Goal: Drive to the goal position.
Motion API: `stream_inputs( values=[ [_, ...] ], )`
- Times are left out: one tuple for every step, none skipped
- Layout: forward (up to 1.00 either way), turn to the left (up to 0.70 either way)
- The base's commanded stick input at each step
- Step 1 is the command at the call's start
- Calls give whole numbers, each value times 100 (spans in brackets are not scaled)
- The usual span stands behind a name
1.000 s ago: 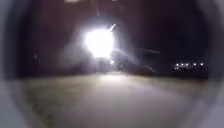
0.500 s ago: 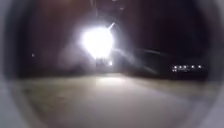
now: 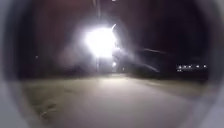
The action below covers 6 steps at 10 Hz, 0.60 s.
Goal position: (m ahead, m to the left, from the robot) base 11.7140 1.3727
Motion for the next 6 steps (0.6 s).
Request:
stream_inputs(
  values=[
    [100,0],
    [100,0],
    [100,0],
    [100,0],
    [100,0],
    [100,0]
  ],
)
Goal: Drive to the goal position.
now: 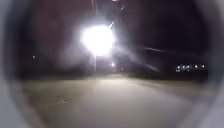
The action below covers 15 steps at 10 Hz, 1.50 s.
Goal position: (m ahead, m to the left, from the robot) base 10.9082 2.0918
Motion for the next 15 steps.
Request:
stream_inputs(
  values=[
    [100,0],
    [100,0],
    [100,0],
    [100,0],
    [100,0],
    [100,0],
    [100,11],
    [100,35],
    [100,27],
    [100,19],
    [100,11],
    [100,3],
    [100,0],
    [100,8],
    [100,23]
  ],
)
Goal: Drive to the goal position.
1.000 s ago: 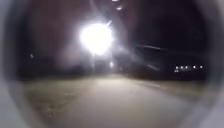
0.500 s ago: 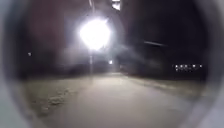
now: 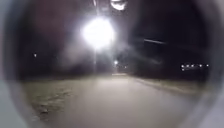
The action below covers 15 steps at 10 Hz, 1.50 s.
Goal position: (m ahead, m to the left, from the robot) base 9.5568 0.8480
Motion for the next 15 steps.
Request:
stream_inputs(
  values=[
    [100,33],
    [100,32],
    [100,10],
    [100,2],
    [100,0],
    [100,0],
    [100,0],
    [100,0],
    [100,0],
    [100,0],
    [100,0],
    [100,0],
    [100,0],
    [100,0],
    [100,0]
  ],
)
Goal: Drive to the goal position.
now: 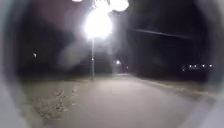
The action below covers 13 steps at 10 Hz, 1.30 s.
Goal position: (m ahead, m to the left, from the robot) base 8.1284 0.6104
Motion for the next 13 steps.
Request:
stream_inputs(
  values=[
    [100,0],
    [100,0],
    [100,0],
    [100,0],
    [100,0],
    [100,0],
    [100,0],
    [100,0],
    [100,0],
    [100,0],
    [100,0],
    [100,0],
    [100,0]
  ],
)
